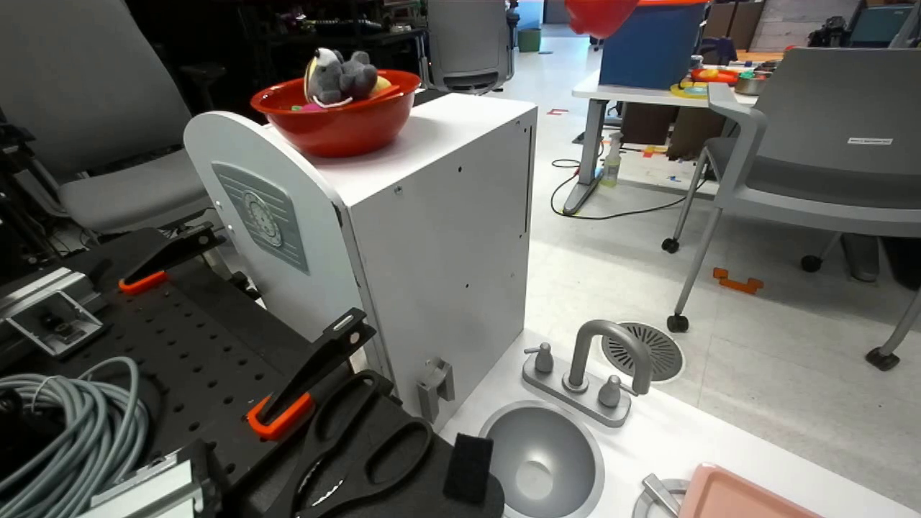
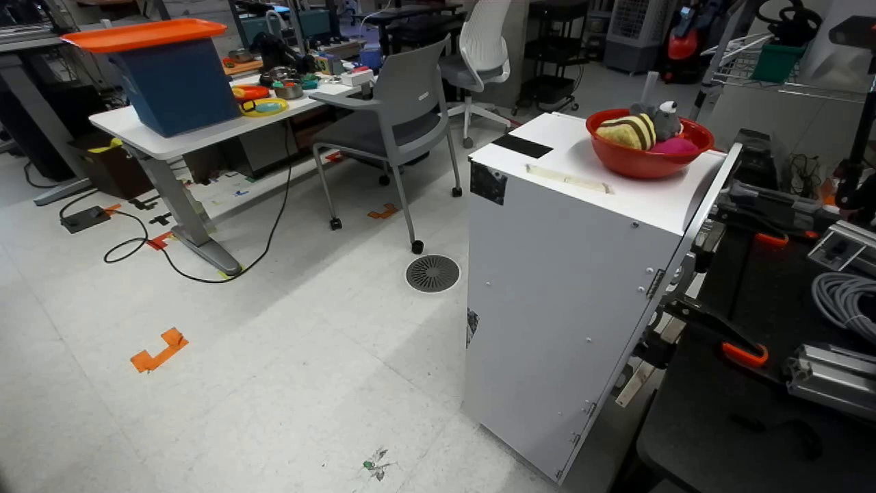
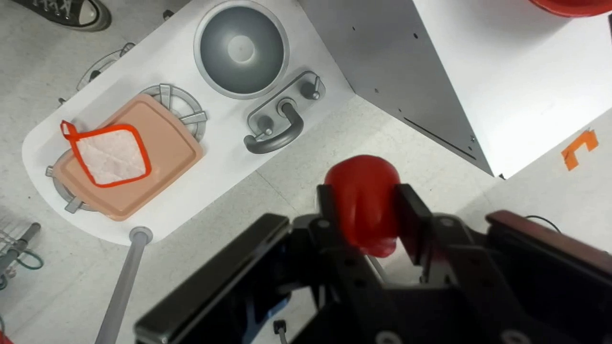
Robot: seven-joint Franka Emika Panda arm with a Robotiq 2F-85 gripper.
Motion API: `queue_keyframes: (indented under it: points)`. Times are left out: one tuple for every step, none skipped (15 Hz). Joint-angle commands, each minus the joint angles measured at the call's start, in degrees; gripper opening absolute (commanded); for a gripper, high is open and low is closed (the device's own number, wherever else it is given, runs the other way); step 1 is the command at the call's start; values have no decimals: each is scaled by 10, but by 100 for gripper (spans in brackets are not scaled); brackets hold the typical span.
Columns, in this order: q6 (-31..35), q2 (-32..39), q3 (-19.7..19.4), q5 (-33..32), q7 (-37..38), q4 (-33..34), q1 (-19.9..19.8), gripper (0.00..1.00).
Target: Pick the red object and drop it in the sink
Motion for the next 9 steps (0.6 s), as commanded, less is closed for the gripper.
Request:
queue_keyframes:
  points:
    - [1, 2, 7, 14, -7, 3, -1, 50]
    - [1, 1, 7, 14, -7, 3, 0, 60]
    - [1, 1, 8, 13, -7, 3, 0, 66]
    - [3, 1, 6, 14, -13, 0, -3, 73]
    - [4, 1, 6, 14, -14, -1, -4, 77]
    - [4, 0, 6, 14, -13, -2, -4, 82]
    - [5, 0, 6, 14, -13, -3, -4, 86]
    - [5, -1, 7, 12, -10, -3, -2, 95]
    - [5, -2, 7, 12, -9, -5, -2, 97]
